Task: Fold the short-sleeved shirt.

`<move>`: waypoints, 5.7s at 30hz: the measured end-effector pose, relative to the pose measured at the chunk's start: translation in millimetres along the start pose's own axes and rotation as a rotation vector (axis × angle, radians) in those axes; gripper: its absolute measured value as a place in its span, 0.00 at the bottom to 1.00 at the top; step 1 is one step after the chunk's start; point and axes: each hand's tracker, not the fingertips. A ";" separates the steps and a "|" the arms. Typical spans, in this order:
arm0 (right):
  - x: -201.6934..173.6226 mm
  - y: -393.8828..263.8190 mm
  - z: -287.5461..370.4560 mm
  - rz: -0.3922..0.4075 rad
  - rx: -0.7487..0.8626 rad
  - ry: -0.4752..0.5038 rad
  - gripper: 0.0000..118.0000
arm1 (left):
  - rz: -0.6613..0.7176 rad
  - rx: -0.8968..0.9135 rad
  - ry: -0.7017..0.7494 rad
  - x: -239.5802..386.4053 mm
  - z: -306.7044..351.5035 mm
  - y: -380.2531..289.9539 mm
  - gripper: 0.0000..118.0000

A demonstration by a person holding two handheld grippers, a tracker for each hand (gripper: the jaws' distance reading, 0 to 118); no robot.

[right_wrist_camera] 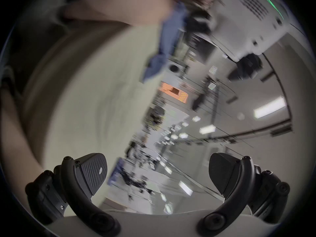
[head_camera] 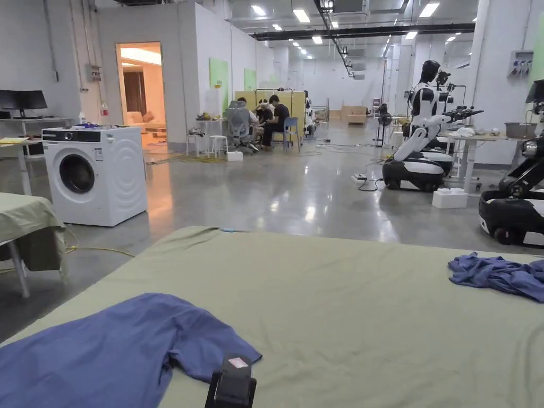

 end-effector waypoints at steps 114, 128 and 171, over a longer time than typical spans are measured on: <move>52.1 -80.0 -185.7 -1.966 -0.076 0.188 0.02 | 1.826 -0.420 -0.526 52.4 -400.3 -212.6 0.00; 29.2 -120.2 -184.0 -2.135 -0.218 0.179 0.02 | 1.710 -0.677 -0.766 95.0 -502.1 -189.1 0.75; -15.5 -221.1 139.9 -2.039 -0.593 -0.248 0.02 | 1.351 0.204 -1.155 -54.4 -257.8 445.6 0.16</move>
